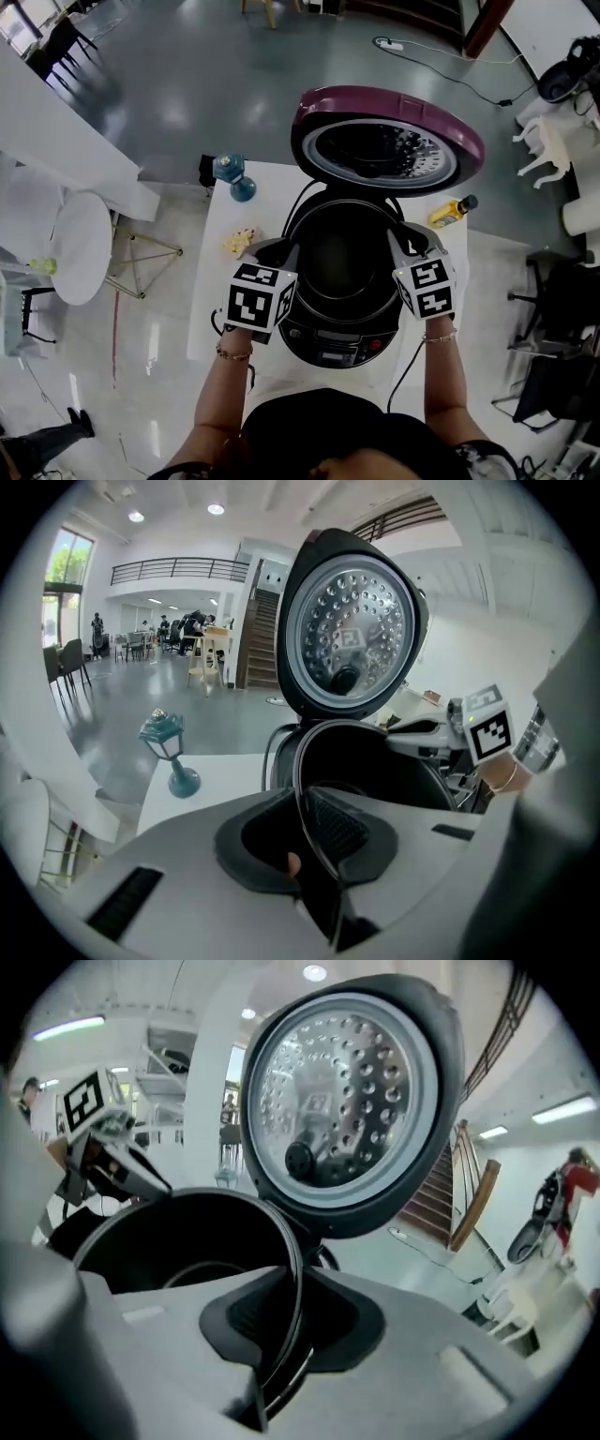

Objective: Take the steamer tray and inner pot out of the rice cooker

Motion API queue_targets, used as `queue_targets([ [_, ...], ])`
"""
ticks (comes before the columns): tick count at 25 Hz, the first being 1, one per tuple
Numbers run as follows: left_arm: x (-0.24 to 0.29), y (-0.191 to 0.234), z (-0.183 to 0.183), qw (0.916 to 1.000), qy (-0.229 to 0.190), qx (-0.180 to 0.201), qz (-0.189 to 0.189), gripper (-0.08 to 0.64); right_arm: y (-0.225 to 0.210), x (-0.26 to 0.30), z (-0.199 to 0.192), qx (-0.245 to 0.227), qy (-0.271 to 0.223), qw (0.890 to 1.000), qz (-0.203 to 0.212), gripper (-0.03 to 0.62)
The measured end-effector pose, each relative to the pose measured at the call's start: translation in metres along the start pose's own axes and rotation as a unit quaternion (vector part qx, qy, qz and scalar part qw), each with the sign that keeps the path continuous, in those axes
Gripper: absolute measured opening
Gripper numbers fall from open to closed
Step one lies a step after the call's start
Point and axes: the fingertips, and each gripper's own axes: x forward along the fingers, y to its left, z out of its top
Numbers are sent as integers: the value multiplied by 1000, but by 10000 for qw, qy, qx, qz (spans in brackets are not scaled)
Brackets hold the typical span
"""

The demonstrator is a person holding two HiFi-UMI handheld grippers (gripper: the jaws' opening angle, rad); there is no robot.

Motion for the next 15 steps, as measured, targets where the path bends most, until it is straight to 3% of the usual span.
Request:
queue_targets([
  [3,-2,4,1,9998,-102,-197,-24,42,-2,-5,8,636,-368,9969,297,51],
  [7,-6,2,10,9972,-387,-581,-252,32,-5,-18,14,1804,-848,9759,886,40],
  [15,-26,1,25,9929,-780,-802,-403,25,-5,-51,45,2560,-1672,9428,1330,28],
])
